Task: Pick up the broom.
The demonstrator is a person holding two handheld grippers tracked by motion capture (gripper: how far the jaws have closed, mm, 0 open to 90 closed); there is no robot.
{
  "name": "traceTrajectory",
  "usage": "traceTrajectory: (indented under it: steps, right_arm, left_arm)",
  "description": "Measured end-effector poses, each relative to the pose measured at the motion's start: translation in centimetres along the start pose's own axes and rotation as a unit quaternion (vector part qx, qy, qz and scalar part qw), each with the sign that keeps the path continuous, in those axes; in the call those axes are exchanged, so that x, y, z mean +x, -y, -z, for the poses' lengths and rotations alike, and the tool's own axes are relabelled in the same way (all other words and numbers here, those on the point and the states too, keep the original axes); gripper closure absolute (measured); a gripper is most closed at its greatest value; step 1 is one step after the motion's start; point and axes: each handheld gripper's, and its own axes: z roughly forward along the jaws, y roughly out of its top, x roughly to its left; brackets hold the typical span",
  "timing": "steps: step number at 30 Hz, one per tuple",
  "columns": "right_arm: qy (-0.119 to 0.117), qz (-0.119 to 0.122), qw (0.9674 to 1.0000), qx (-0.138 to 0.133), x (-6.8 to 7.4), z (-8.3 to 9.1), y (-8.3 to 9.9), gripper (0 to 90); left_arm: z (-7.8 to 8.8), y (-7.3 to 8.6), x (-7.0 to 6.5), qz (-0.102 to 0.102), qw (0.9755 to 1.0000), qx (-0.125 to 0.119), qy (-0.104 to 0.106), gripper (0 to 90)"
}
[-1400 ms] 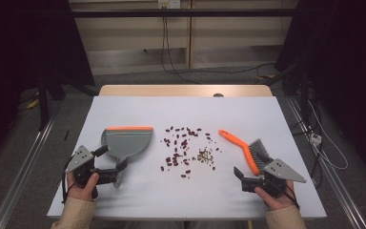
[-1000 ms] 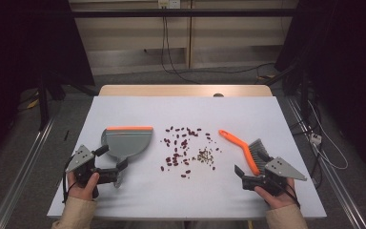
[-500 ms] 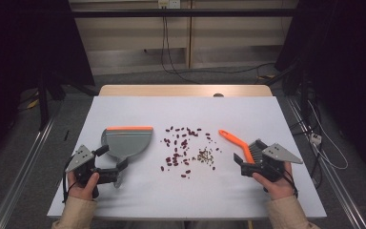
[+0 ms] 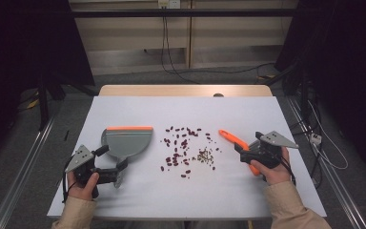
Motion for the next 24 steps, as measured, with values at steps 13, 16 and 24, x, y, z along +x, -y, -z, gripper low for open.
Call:
traceTrajectory:
  steps: [13,16,24]
  right_arm:
    - [-0.016,0.023,0.9987,0.043,-0.9,-1.6,-1.1,8.5]
    - [-0.018,0.021,0.9972,0.069,-1.3,-2.3,-1.4,10.6]
    - [-0.026,0.038,0.9925,0.113,-1.7,-3.5,-1.9,23.4]
  left_arm:
    - [-0.1,0.0,0.0,-0.002,1.0000,0.004,0.002,3.5]
    - [-0.1,0.0,0.0,-0.003,1.0000,0.004,0.002,3.4]
    - [-0.1,0.0,0.0,-0.004,1.0000,0.004,0.002,3.5]
